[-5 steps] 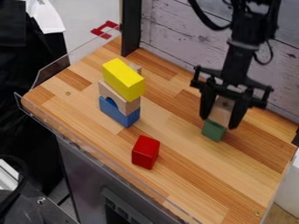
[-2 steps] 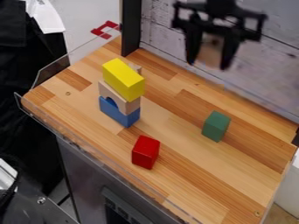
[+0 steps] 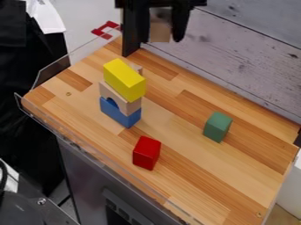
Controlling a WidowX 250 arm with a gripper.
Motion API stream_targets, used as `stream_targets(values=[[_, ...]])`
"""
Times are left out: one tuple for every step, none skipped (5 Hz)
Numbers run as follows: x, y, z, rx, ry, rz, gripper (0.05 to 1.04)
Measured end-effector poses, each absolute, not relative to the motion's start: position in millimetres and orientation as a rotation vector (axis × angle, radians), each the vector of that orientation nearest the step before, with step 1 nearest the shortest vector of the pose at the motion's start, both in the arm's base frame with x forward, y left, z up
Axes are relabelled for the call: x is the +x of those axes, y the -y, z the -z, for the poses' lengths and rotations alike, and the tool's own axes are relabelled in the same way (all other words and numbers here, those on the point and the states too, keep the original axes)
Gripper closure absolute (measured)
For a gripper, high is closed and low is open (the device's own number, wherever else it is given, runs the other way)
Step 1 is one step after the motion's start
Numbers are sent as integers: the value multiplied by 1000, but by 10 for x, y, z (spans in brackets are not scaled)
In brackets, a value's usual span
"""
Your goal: Place cube on top of yellow block
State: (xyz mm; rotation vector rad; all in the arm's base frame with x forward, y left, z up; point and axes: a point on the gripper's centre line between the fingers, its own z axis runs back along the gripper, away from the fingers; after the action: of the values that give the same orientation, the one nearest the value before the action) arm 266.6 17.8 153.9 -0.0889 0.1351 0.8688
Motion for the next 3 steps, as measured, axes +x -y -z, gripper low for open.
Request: stream_targets(values=[[2514,-275,-1508,-134,-165,-1106,509],[2427,-286,-1396,-182,-191,-1235,509],[2388,-307,-1301,-246,-218,-1303,509]])
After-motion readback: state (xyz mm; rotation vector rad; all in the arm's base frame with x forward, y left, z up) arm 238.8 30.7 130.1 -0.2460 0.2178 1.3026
